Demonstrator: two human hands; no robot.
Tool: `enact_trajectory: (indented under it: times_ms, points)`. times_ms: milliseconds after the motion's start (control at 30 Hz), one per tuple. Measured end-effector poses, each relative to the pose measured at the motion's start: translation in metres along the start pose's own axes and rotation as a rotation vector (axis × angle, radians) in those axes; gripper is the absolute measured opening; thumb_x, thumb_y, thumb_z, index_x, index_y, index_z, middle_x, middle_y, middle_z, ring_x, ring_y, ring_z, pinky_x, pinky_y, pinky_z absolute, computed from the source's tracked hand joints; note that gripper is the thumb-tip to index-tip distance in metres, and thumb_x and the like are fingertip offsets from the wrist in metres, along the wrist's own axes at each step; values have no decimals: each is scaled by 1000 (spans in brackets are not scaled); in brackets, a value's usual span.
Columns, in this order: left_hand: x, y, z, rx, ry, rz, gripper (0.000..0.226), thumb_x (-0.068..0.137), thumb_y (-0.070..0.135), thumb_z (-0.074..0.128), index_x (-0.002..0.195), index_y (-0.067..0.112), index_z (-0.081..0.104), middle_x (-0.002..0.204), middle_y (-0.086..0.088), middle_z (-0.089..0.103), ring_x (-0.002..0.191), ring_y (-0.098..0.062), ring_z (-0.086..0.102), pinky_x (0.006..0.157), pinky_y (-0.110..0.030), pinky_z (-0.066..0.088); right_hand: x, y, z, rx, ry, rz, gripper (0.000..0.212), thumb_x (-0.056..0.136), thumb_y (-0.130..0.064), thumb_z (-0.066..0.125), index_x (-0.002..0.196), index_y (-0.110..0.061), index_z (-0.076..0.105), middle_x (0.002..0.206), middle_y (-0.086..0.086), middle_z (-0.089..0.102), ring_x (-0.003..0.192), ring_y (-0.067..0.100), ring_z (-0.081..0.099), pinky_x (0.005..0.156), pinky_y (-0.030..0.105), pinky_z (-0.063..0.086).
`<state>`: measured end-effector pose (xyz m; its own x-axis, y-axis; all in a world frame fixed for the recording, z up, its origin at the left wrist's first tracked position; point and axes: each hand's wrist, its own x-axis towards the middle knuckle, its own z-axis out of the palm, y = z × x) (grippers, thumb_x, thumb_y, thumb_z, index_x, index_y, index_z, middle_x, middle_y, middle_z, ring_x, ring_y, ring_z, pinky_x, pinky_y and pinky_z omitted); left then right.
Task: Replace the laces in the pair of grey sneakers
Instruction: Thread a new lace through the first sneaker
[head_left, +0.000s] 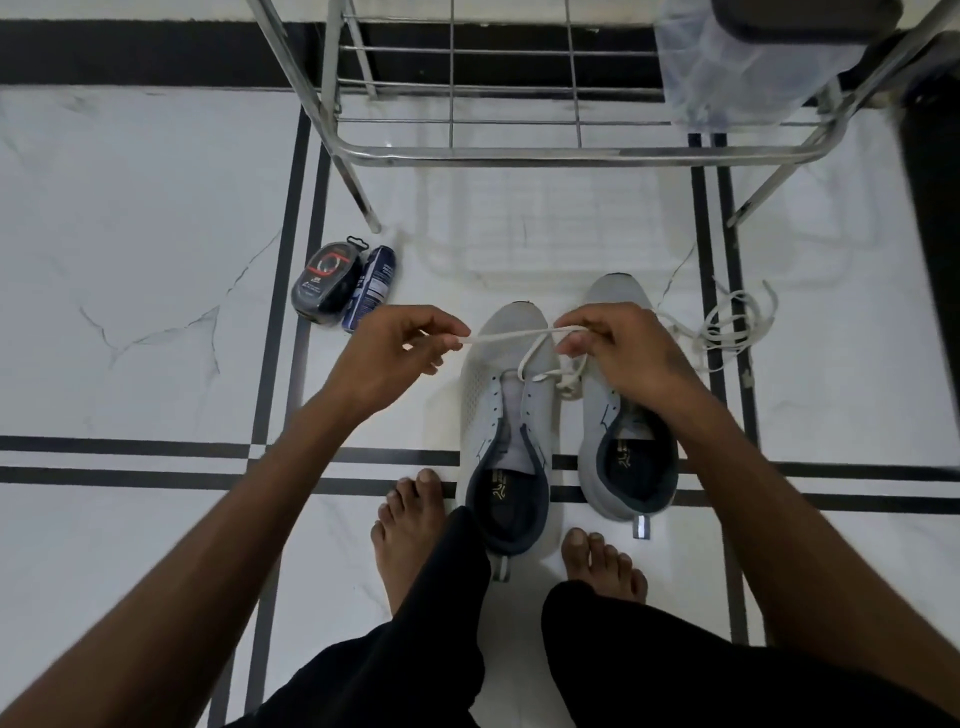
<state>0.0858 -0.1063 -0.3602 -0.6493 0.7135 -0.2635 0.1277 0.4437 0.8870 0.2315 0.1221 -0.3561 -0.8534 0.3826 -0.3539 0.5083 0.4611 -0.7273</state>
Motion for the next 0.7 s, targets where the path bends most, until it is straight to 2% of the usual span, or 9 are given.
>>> enact_trajectory:
  times_ms: [100, 167, 233, 300, 367, 433, 567, 633, 700]
  points:
    - [7, -3, 18, -91, -44, -27, 19, 93, 1, 64, 105, 15, 70, 84, -5, 75, 76, -19, 72, 73, -30, 61, -1, -1, 0, -107, -33, -75, 50, 91, -9, 66, 138, -23, 56, 137, -3, 58, 129, 12, 49, 99, 10, 35]
    - [11, 1, 31, -192, -58, -64, 20, 89, 3, 69, 105, 14, 62, 79, -9, 75, 73, -22, 73, 69, -31, 61, -4, -11, 6, -52, -72, -147, 70, 88, -18, 72, 148, -35, 42, 146, -10, 48, 134, 4, 40, 101, 14, 32]
    - [16, 6, 42, -272, -65, -96, 23, 87, 6, 74, 100, 16, 57, 75, -11, 74, 71, -27, 74, 66, -32, 60, -5, -20, 15, 6, -91, -196, 66, 88, -27, 73, 145, -42, 43, 135, -15, 59, 124, -5, 48, 92, 8, 34]
    - [21, 8, 47, -300, -64, -122, 21, 86, 9, 75, 95, 14, 56, 74, -13, 74, 68, -29, 74, 63, -32, 59, -4, -23, 23, 51, -68, -236, 43, 91, -23, 72, 131, -33, 60, 108, -14, 71, 104, -7, 62, 86, 10, 45]
    - [21, 3, 47, -312, -57, -138, 19, 86, 16, 76, 92, 10, 59, 76, -14, 74, 68, -29, 73, 63, -34, 59, -2, -20, 26, 63, -3, -249, 21, 91, -17, 70, 111, -24, 73, 86, -15, 72, 80, -6, 65, 72, 10, 47]
    - [17, -7, 47, -276, -17, -167, 21, 87, 25, 75, 92, 9, 63, 80, -10, 75, 69, -25, 73, 67, -39, 61, -2, -12, 29, 54, 38, -194, 16, 93, -14, 67, 105, -20, 76, 79, -19, 69, 67, -8, 62, 63, 7, 41]
    - [5, -25, 63, 181, -4, -259, 51, 71, 57, 80, 105, 25, 60, 97, 10, 65, 82, -12, 65, 69, -29, 52, 2, 1, 43, -48, 58, -15, 21, 94, -15, 62, 107, -19, 77, 96, -9, 73, 83, 1, 65, 70, 12, 46]
    - [3, -29, 75, 344, -72, -288, 66, 66, 56, 83, 117, 25, 54, 108, 8, 55, 93, -14, 58, 77, -31, 48, 2, 1, 55, -25, 51, 48, 18, 91, -16, 64, 100, -20, 79, 94, -6, 76, 86, 8, 68, 76, 21, 54]
    - [3, -32, 80, 402, -36, -275, 65, 68, 48, 81, 121, 23, 53, 110, 6, 54, 96, -14, 55, 78, -30, 45, 1, -1, 66, -15, 47, 80, 11, 87, -20, 69, 92, -20, 80, 88, -5, 75, 84, 11, 69, 77, 30, 57]
